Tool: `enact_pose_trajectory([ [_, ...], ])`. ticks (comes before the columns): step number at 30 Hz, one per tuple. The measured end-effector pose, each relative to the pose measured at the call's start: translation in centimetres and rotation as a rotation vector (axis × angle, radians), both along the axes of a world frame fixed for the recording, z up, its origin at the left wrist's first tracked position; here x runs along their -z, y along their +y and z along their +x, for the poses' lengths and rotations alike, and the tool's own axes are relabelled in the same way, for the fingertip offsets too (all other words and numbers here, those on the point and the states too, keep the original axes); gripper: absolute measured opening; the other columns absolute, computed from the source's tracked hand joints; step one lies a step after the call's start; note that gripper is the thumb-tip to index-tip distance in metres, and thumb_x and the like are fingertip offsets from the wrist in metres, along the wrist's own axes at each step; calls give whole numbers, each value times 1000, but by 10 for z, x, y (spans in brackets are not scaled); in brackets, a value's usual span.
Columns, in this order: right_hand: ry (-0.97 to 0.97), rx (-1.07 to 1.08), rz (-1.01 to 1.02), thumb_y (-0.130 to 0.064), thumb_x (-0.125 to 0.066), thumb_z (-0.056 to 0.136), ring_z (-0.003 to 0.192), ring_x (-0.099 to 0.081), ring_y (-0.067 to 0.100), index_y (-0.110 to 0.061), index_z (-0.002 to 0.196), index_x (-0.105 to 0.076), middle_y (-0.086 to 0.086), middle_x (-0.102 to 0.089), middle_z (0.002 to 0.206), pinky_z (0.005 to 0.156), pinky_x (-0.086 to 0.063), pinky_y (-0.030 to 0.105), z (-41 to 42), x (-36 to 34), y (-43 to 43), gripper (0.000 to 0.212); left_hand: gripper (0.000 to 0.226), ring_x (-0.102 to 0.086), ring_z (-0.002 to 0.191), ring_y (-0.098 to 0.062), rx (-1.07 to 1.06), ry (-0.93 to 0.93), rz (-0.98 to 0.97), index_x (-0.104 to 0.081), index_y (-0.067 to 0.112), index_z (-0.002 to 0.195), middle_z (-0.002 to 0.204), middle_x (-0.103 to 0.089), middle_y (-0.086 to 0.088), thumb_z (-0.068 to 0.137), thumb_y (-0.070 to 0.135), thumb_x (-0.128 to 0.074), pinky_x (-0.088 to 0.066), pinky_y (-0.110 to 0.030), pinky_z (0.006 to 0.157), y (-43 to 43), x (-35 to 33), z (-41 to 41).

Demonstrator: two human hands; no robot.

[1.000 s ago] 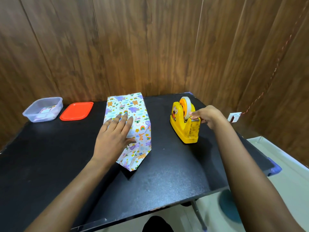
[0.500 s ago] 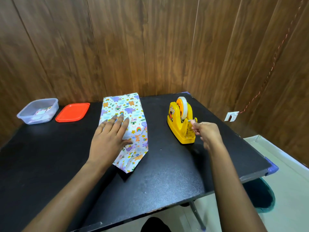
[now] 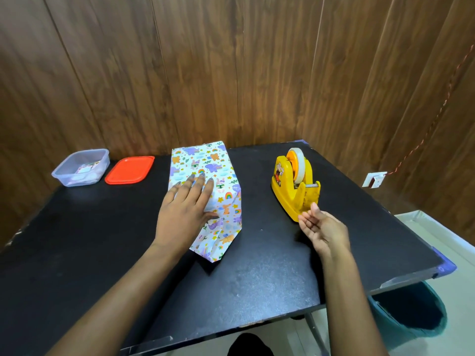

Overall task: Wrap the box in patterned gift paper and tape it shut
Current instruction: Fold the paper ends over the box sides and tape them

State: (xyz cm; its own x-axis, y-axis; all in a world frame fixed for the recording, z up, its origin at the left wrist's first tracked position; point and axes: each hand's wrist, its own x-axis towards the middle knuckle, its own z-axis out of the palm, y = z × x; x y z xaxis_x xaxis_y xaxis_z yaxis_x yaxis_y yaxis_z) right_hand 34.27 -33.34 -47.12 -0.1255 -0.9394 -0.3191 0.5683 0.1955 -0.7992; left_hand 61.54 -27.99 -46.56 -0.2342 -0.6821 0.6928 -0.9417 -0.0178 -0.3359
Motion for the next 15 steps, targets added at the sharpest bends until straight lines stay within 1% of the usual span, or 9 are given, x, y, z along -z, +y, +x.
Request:
enact_pose_trajectory([
  [1,2,-33,-64,-14,-58,91,48,-62,12,-5,71,-54,8,-60,62,47,-53,20,2,-4,3,23,74,-59,114,-29,-6,0,-2,-44,9,128,126,-60,-12,74,56,-66,-49,-40,89,0,0,1],
  [3,115,-154,-237,-11,-57,91,50,-60,13,-5,72,-56,4,-60,56,47,-51,20,16,-17,14,19,79,-58,115,-28,-12,-3,0,-43,10,128,127,-59,-11,70,56,-71,-48,-40,90,-1,0,0],
  [5,307,-327,-401,-4,-58,89,47,-57,13,-5,72,-57,6,-58,55,46,-48,19,42,-24,25,17,80,-58,115,-28,-33,-3,-4,-42,12,129,128,-59,-10,69,56,-71,-47,-39,90,-1,2,-1],
  [7,520,-438,-519,-1,-59,88,46,-54,11,-8,69,-56,6,-57,57,46,-46,20,70,-21,31,21,83,-58,115,-27,-56,-6,-7,-40,14,131,128,-58,-9,67,57,-71,-47,-40,90,-1,2,-2],
  [9,691,-456,-605,-4,-61,87,46,-52,7,-12,66,-56,1,-57,56,49,-46,20,89,-14,31,23,86,-57,116,-27,-74,-10,-5,-38,17,133,129,-58,-9,66,56,-73,-45,-40,91,0,2,-3],
  [10,743,-436,-633,-7,-62,87,46,-52,4,-13,66,-56,-1,-57,56,50,-46,19,95,-12,29,23,86,-57,116,-27,-80,-15,0,-38,18,134,129,-58,-9,66,55,-74,-45,-40,91,0,2,-4],
  [12,774,-381,-651,-9,-62,87,47,-51,3,-11,69,-57,-2,-57,57,52,-45,16,103,-10,26,19,84,-57,116,-27,-90,-24,2,-38,19,134,130,-57,-9,67,52,-75,-41,-40,92,-1,4,-3],
  [15,763,-324,-643,-10,-62,88,49,-51,3,-8,72,-59,-3,-56,57,54,-44,15,110,-6,25,17,84,-57,116,-27,-90,-25,-3,-38,20,134,130,-57,-8,66,51,-77,-33,-39,94,-2,5,-2],
])
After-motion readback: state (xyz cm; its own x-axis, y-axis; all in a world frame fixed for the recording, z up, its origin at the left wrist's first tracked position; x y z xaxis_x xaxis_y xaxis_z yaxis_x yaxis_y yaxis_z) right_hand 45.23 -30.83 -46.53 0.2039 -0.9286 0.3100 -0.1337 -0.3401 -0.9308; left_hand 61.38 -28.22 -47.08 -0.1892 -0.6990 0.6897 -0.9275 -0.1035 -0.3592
